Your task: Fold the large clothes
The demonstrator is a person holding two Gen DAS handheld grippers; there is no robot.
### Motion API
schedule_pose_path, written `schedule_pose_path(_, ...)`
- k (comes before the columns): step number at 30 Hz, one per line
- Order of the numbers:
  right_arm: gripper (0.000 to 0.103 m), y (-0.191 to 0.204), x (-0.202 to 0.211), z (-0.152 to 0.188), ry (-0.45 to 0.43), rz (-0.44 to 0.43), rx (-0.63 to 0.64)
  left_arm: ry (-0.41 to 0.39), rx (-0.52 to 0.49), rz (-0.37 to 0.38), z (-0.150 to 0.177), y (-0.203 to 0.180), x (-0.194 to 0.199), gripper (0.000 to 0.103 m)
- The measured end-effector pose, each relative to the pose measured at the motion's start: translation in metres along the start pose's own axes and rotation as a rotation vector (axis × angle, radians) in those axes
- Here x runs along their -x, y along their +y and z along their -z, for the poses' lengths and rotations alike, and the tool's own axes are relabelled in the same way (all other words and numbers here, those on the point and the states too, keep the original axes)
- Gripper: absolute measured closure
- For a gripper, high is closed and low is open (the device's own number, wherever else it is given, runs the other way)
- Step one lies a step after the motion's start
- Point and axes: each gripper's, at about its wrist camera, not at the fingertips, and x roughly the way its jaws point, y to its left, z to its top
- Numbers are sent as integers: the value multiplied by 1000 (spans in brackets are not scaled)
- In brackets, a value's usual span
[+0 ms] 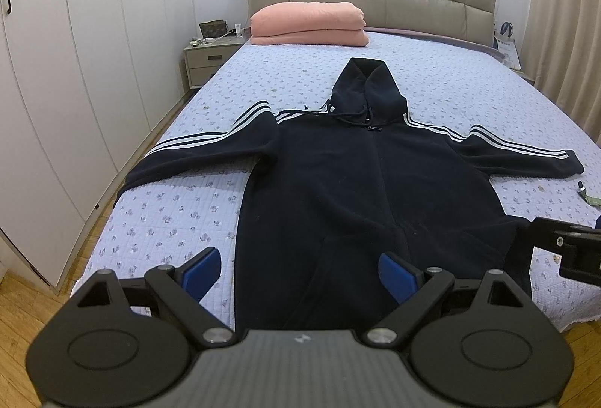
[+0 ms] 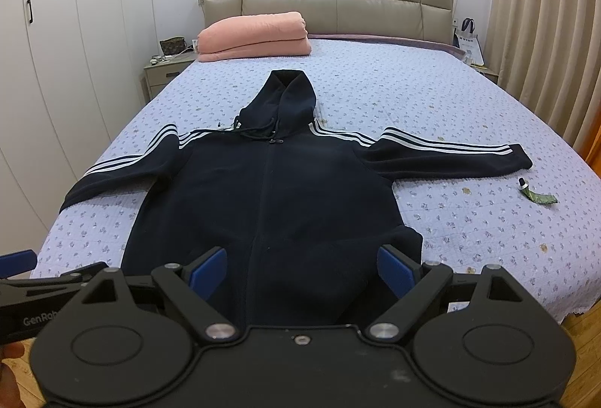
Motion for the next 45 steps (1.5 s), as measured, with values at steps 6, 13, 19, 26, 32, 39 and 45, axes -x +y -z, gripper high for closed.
schedule_pose_path(6,0,0,-1,0,4,-3,0,-1,-2,0,0,0,0,10)
schedule_pose_path(13,0,-4,-5,-1,12,4,-14,11,-1,-6,1,1,-5,10)
schedule_pose_path(19,0,-10,-22,-4,27,14,-26,8,-17,-7,-5,-7,-16,10)
schedule_pose_path(26,0,-45,-70,-12,44,19,-62,-11,-30,7,-22,-25,-55,12)
schedule_pose_path(32,0,-142,-132,-32,-30,59,-130,-43,-11,32,-46,-47,-110,12)
schedule_pose_path(39,0,-331,-244,-81,-91,86,-385,-98,-33,57,-67,-78,-182,13)
schedule_pose_path(45,3,-481,-340,-114,-111,179,-656,-148,-62,55,-74,-99,-228,13)
